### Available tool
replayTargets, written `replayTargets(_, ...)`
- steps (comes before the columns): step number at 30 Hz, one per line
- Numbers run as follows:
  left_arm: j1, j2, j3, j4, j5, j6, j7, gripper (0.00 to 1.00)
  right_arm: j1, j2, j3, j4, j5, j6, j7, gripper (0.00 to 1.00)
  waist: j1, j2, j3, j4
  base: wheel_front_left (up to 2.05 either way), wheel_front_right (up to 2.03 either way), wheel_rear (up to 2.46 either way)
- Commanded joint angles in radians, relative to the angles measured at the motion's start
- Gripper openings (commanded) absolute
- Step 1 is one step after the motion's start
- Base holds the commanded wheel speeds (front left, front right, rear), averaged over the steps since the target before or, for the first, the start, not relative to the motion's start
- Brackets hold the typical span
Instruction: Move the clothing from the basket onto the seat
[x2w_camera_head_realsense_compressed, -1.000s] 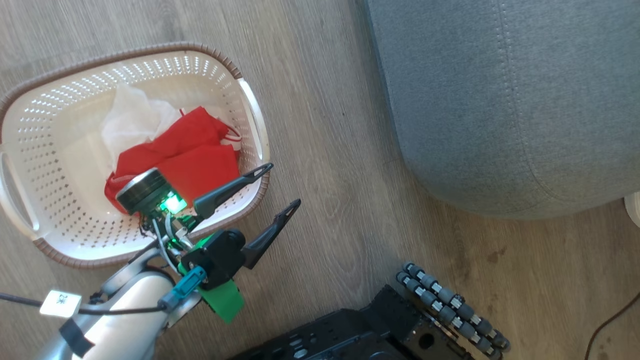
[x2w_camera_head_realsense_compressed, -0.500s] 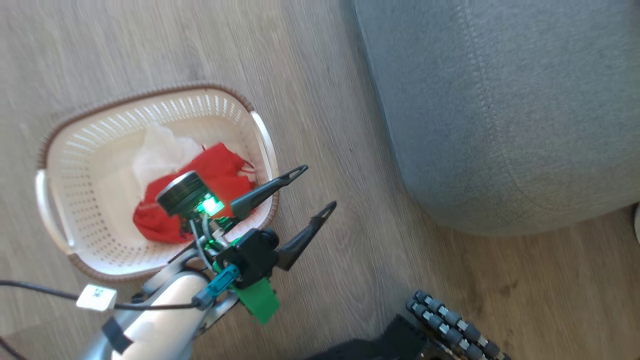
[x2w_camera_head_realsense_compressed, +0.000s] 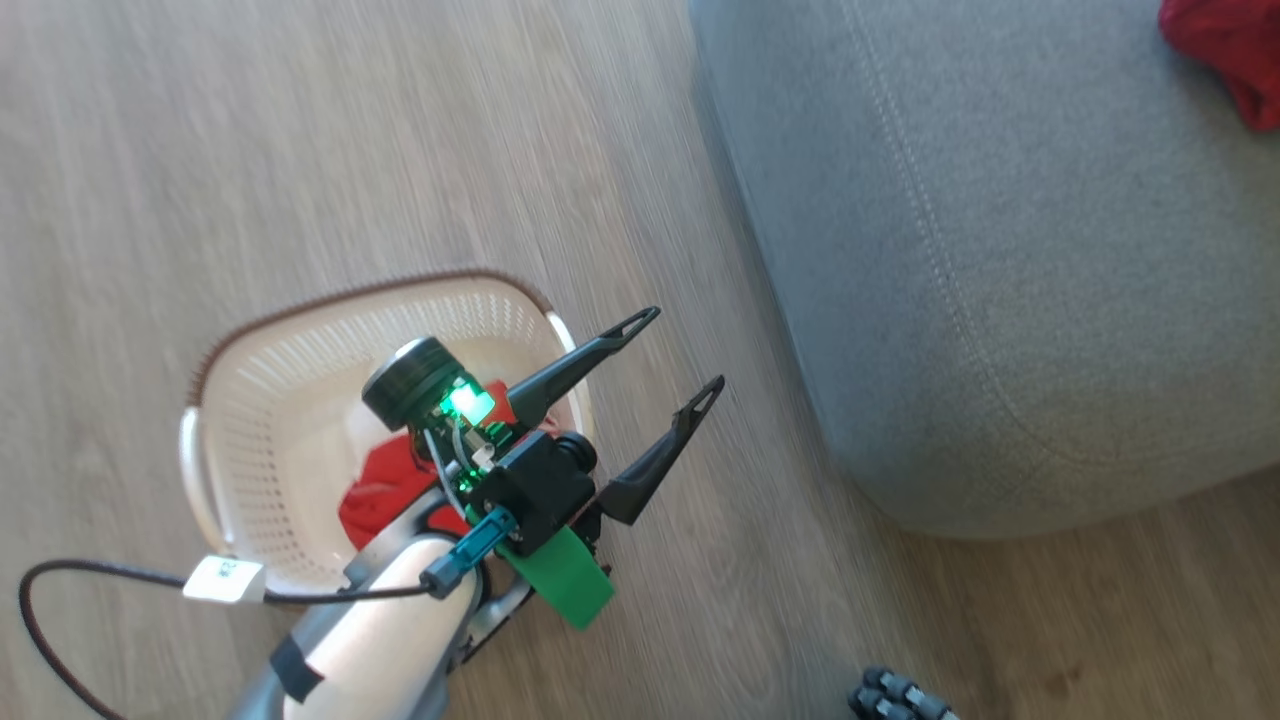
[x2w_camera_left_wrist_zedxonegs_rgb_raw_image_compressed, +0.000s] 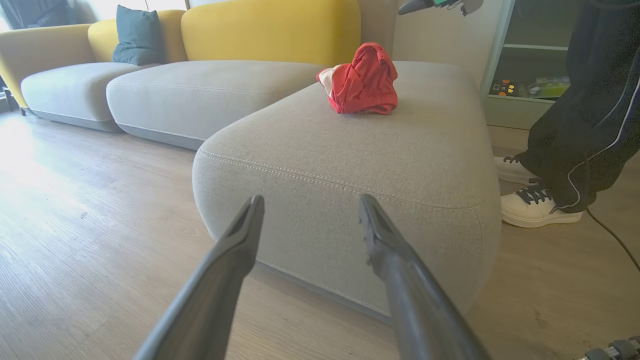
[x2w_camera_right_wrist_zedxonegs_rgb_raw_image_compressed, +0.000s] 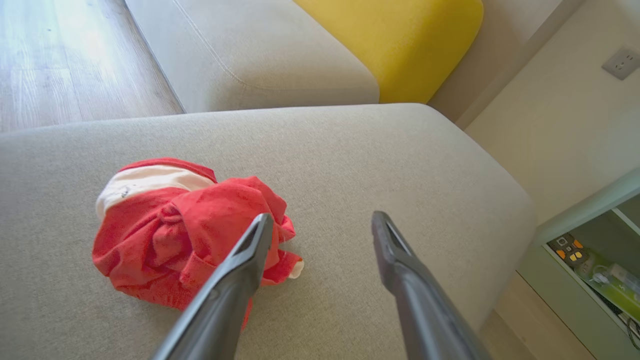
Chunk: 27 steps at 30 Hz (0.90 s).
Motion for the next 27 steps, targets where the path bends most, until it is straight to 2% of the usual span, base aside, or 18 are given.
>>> replayTargets(1, 0.009, -0.012, 0.043, -0.025, -0.005, 0.003, -0.005, 1.0, -0.042, -0.024, 0.025, -0.021, 0.016, 0.0, -0.031, 1.0, 0.0001, -0.0001, -0.061, 0.019, 0.0, 0.0, 0.0)
replayTargets(8, 0.062, -0.058, 0.085, -0.018, -0.005, 0.001, -0.005, 1.0, -0.047, 0.001, 0.131, -0.011, 0.117, 0.0, -0.162, 1.0, 0.0001, -0.0001, -0.169, 0.038, 0.0, 0.0, 0.0)
replayTargets(12, 0.102, -0.085, 0.116, -0.017, -0.019, 0.001, -0.005, 1.0, -0.041, 0.03, 0.215, -0.043, 0.211, 0.0, -0.19, 1.0, 0.0001, -0.0001, -0.225, 0.055, 0.0, 0.0, 0.0)
replayTargets(17, 0.148, -0.111, 0.163, -0.02, -0.033, 0.0, -0.005, 1.0, 0.13, 0.082, 0.396, -0.337, 0.455, 0.0, -0.191, 1.0, 0.0001, -0.0001, -0.283, 0.081, 0.0, 0.0, 0.0)
replayTargets(22, 0.18, -0.13, 0.217, -0.021, -0.033, -0.001, -0.005, 1.0, 0.399, 0.043, 0.553, -0.676, 0.721, 0.0, -0.192, 1.0, 0.0001, -0.0001, -0.322, 0.114, 0.0, 0.0, 0.0)
replayTargets(24, 0.189, -0.138, 0.244, -0.022, -0.033, 0.0, -0.005, 1.0, 0.493, 0.027, 0.583, -0.793, 0.795, 0.0, -0.192, 1.0, 0.0001, -0.0001, -0.333, 0.131, 0.0, 0.0, 0.0)
replayTargets(25, 0.197, -0.145, 0.271, -0.026, -0.031, 0.006, -0.005, 1.0, 0.574, 0.024, 0.6, -0.896, 0.844, 0.0, -0.192, 1.0, 0.0001, -0.0001, -0.343, 0.146, 0.0, 0.0, 0.0)
replayTargets(27, 0.205, -0.15, 0.299, -0.028, -0.029, 0.019, -0.005, 1.0, 0.644, 0.026, 0.618, -0.982, 0.877, 0.0, -0.192, 1.0, 0.0001, -0.0001, -0.351, 0.162, 0.0, 0.0, 0.0)
